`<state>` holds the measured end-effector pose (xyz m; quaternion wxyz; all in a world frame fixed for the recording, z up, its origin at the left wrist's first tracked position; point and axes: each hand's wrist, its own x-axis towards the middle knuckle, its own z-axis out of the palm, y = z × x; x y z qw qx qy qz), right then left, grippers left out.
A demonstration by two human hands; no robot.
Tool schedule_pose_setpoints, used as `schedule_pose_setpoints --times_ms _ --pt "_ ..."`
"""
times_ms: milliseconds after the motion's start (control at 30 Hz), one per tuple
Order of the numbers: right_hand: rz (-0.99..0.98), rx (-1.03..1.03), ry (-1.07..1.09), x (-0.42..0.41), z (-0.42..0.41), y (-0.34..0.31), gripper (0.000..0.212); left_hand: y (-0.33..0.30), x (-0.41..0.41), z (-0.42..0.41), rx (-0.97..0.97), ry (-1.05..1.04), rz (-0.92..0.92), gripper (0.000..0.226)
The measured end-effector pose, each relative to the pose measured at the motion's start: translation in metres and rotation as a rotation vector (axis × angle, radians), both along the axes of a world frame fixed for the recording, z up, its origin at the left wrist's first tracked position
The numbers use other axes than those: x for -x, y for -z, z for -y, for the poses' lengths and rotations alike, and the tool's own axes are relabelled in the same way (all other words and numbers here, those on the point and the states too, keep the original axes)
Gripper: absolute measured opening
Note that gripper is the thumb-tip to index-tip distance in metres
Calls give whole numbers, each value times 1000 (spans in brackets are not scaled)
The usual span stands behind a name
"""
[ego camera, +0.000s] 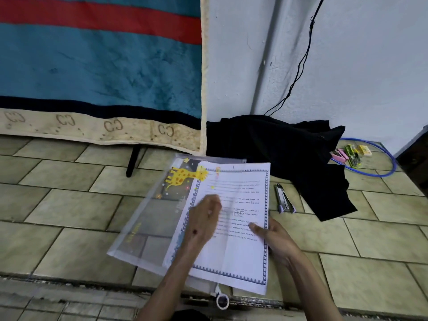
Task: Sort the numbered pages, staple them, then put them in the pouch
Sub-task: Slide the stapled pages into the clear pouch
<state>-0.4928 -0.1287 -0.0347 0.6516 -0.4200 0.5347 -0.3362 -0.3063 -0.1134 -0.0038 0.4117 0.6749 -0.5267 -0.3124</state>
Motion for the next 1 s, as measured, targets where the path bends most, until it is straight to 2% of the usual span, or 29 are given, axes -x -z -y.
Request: schedule_pose_setpoints --times_ms 100,167,233,267,367,433,467,533,567,600,633,667,700,767,800,867,900,1000 --pt "158 -156 64 -3 2 -5 30 1 -56 22 6 -295 163 25" --pt "212 -225 106 -7 5 -9 34 4 -93 30 -177 -463 311 34" --pt "215 -254 101 -13 9 -11 39 6 -110 27 -378 -480 357 43" --pt "236 -266 92 -17 11 -13 41 7 -115 26 -407 -444 358 44" --pt "289 -329 -3 -29 16 -16 46 6 -122 24 -451 -331 279 48" --pt "229 -361 -81 -34 18 -18 39 6 -127 24 -543 -271 226 53" --pt "171 -355 -97 -33 21 -17 35 6 -130 24 -586 -250 165 53" --pt "55 -332 -135 -25 29 -19 33 -3 -132 18 -735 -201 -94 53" --pt "-6 -309 -172 -19 35 -25 27 -8 -132 15 -790 -173 -147 52" --pt "-75 -268 -220 -14 40 -34 18 -14 -132 15 -781 -149 -121 50" --pt "-155 -220 -268 -11 46 -48 12 -18 -132 16 -699 -152 8 47" --pt "-246 -160 -297 -8 53 -63 9 -20 -132 20 -562 -184 170 41" --pt "-347 -80 -330 -8 60 -79 8 -26 -131 24 -376 -202 258 37" --pt "-587 148 -429 -12 69 -116 12 -40 -126 29 -117 -188 121 41" --pt "-680 253 -466 -18 70 -135 13 -47 -124 32 -28 -175 33 49" --pt "-835 423 -529 -32 64 -176 14 -61 -122 39 77 -146 -23 55" --pt "-916 491 -552 -39 59 -196 14 -69 -121 41 116 -123 -35 52" --pt "-1153 678 -581 -60 50 -242 37 -82 -123 42 205 -49 -217 29"
